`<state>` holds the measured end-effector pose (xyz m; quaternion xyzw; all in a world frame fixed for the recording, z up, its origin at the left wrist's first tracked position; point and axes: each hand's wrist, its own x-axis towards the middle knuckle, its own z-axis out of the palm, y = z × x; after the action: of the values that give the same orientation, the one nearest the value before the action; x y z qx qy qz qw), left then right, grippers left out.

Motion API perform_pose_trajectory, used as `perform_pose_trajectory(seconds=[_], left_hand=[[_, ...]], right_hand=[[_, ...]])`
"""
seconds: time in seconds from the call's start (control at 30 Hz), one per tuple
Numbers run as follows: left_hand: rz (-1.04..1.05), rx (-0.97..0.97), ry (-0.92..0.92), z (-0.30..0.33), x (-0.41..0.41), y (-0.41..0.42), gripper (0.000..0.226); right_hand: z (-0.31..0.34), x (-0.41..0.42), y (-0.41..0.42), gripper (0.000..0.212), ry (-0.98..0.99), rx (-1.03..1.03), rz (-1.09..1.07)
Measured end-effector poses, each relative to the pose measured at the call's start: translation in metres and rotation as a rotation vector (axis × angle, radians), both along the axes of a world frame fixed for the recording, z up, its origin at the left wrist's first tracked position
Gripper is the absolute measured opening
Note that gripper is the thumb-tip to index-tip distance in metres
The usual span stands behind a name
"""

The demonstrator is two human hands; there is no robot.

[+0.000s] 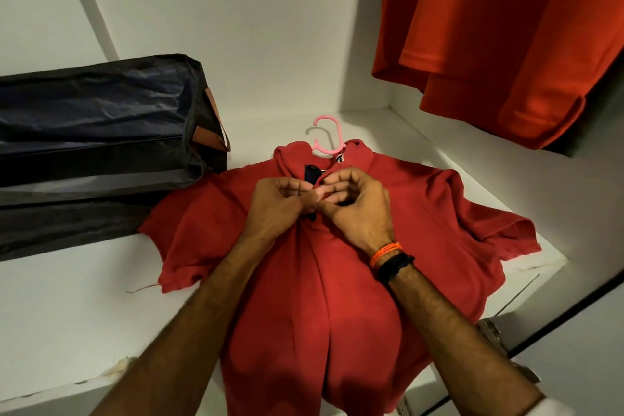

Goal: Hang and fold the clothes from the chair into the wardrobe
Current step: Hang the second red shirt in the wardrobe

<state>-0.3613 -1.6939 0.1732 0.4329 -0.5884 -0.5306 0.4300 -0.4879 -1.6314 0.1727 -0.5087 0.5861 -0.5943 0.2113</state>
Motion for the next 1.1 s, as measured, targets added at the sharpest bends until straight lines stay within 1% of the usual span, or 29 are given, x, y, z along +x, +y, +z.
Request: perform_pose_trajectory(seconds=[0.07, 0.23, 0.33, 0.43, 0.57, 0.63, 0.73, 0.83, 0.9, 0.97, 1.03, 1.1], left_hand=[[0.018, 0.005, 0.006, -0.001, 0.000, -0.001, 0.013], [0.071, -0.066, -0.055, -0.005, -0.001, -0.003, 0.016], [0.080, -0.083, -0.088, -0.009, -0.001, -0.006, 0.014], [0.097, -0.099, -0.112, -0.010, -0.002, -0.006, 0.017], [0.080, -0.129, -0.123, -0.008, -0.002, -0.004, 0.021], [0.067, -0.142, -0.123, -0.008, -0.002, -0.005, 0.021], [0.040, -0.135, -0.116, -0.009, 0.000, -0.004, 0.020], [0.013, -0.115, -0.074, -0.007, 0.001, -0.003, 0.027], [0.018, -0.190, -0.127, -0.009, 0.002, -0.004, 0.033], [0.035, -0.233, -0.168, -0.010, 0.003, -0.005, 0.037], [0.045, -0.214, -0.158, -0.009, 0.003, -0.004, 0.034], [0.044, -0.193, -0.146, -0.006, 0.001, 0.000, 0.024]], right_hand=[[0.000, 0.000, -0.001, 0.032, -0.073, 0.034, 0.021], [-0.005, -0.005, -0.006, 0.030, -0.134, 0.073, -0.022], [-0.006, -0.005, -0.007, 0.031, -0.161, 0.083, -0.017], [-0.005, -0.004, -0.007, 0.033, -0.172, 0.099, -0.006], [-0.002, -0.004, -0.006, 0.029, -0.215, 0.135, -0.022], [-0.002, -0.004, -0.005, 0.027, -0.197, 0.134, -0.034], [-0.003, -0.003, -0.005, 0.025, -0.117, 0.130, -0.052], [-0.002, -0.002, -0.005, 0.031, -0.101, 0.171, -0.043], [-0.002, -0.001, -0.007, 0.038, -0.088, 0.198, -0.039], [-0.001, -0.002, -0.009, 0.037, -0.072, 0.219, -0.030], [-0.002, -0.004, -0.011, 0.033, -0.096, 0.232, 0.004], [-0.003, -0.005, -0.012, 0.029, -0.114, 0.228, 0.033]])
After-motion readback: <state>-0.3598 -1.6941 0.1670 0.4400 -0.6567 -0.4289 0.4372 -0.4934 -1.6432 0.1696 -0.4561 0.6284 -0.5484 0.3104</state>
